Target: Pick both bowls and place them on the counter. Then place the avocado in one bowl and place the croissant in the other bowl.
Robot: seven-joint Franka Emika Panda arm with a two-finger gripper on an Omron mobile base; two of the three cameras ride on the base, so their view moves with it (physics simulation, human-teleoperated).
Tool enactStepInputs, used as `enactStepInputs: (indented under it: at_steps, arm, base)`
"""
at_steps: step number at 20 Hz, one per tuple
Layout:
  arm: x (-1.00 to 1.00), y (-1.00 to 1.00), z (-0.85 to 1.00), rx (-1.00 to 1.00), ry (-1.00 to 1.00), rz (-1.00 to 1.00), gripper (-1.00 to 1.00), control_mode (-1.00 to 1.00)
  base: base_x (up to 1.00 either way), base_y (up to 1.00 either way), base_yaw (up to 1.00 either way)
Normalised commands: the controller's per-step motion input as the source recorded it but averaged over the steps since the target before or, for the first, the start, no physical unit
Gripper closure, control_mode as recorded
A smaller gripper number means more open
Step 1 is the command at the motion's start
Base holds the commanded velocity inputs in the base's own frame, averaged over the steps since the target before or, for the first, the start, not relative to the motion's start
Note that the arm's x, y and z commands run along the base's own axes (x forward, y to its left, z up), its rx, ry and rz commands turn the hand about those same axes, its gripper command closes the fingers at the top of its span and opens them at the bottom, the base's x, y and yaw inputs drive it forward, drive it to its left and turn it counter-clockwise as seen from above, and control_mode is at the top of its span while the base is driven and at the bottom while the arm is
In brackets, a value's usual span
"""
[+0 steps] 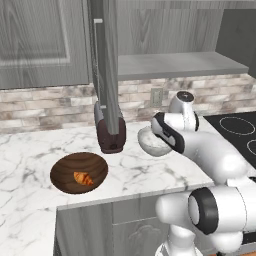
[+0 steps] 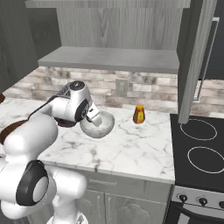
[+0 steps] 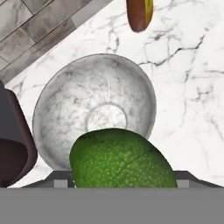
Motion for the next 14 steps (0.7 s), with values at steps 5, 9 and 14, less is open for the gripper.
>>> enactStepInputs:
  at_steps: [5, 9, 14]
  arm:
    - [0.22, 0.04, -0.23, -0.09, 0.11, 0.04, 1.00, -1.00]
    - [0.04, 0.00, -0.29, -0.02, 0.04, 0.03, 1.00, -1.00]
    - [0.00, 0.00, -0.30, -0.01, 0.01, 0.01, 1.00, -1.00]
  base:
    - [0.00, 0.00, 0.00]
    - [0.00, 0.00, 0.00]
    - [0.00, 0.00, 0.00]
